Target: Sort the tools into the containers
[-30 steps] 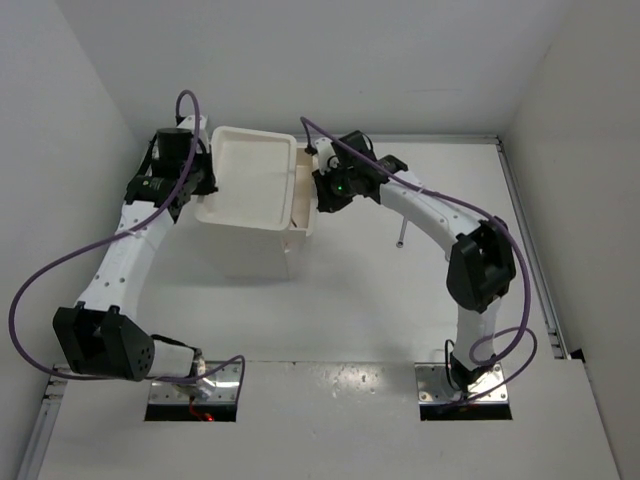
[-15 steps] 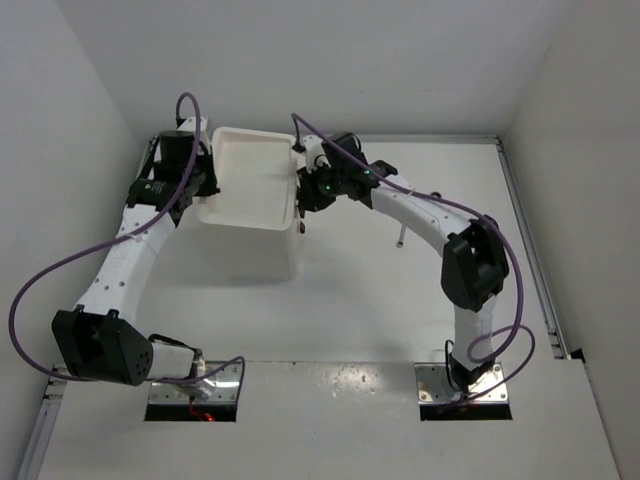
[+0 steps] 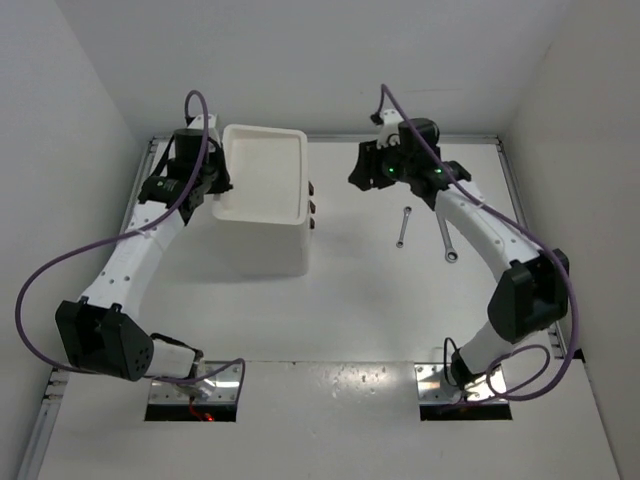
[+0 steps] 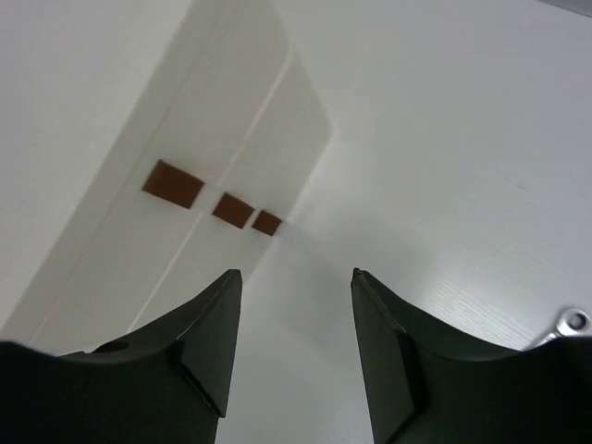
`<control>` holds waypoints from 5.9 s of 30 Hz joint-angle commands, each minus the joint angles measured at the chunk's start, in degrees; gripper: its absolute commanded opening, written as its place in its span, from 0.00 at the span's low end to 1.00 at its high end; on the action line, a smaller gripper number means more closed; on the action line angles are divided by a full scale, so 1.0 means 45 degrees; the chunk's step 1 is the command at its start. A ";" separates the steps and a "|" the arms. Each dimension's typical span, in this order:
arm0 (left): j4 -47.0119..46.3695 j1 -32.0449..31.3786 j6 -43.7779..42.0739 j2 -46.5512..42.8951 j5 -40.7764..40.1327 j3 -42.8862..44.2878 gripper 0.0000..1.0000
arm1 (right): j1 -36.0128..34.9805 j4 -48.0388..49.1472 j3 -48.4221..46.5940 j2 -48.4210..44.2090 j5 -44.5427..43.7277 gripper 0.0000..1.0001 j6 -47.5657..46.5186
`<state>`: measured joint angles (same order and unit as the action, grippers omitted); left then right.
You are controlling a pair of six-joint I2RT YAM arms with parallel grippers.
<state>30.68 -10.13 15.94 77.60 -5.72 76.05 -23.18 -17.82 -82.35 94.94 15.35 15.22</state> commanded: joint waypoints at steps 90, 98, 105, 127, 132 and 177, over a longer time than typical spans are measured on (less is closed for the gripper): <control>0.0683 0.1431 -0.0223 -0.1112 -0.0274 0.0736 0.99 | 0.6616 -0.7484 -0.3030 0.7399 -0.3666 0.45 -0.3774; 0.0683 0.1548 -0.0223 -0.1112 -0.0156 0.0619 0.99 | 0.6616 -0.6353 -0.2873 0.7399 -0.3433 0.45 -0.3637; 0.0683 0.1665 -0.0223 -0.0995 -0.0038 0.0619 0.99 | 0.6616 -0.6292 -0.3205 0.8023 -0.3432 0.45 -0.3637; 0.0683 0.1900 -0.0106 -0.1131 -0.0038 0.0230 0.99 | 0.6499 -0.7657 -0.3615 0.5824 -0.0876 0.00 -0.3637; 0.0683 0.1900 0.0011 -0.1249 0.0078 0.0229 0.99 | 0.6499 -0.8946 -0.4220 0.4179 0.1077 0.00 -0.3890; 0.0683 0.1900 -0.0106 -0.1366 -0.0917 -0.0338 0.99 | -0.2602 -0.3049 -1.0685 0.6109 0.2510 0.00 0.3473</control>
<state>35.11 -2.20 15.49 73.28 -9.10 74.26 -33.69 -35.62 -129.25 122.32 30.87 30.13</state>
